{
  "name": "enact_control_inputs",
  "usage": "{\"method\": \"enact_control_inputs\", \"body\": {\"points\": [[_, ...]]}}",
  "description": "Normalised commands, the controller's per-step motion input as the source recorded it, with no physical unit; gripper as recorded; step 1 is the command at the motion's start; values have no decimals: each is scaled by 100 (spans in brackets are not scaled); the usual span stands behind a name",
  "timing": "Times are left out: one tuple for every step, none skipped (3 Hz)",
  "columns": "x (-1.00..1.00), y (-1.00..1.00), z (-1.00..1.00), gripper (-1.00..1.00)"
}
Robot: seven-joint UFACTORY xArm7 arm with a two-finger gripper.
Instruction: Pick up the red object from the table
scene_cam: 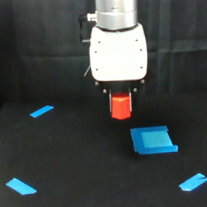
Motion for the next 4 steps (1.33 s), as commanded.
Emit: {"method": "enact_control_inputs", "body": {"points": [[9, -3, 5, -94], [3, 3, 7, -100], [6, 9, 8, -100], [-2, 1, 15, -91]]}}
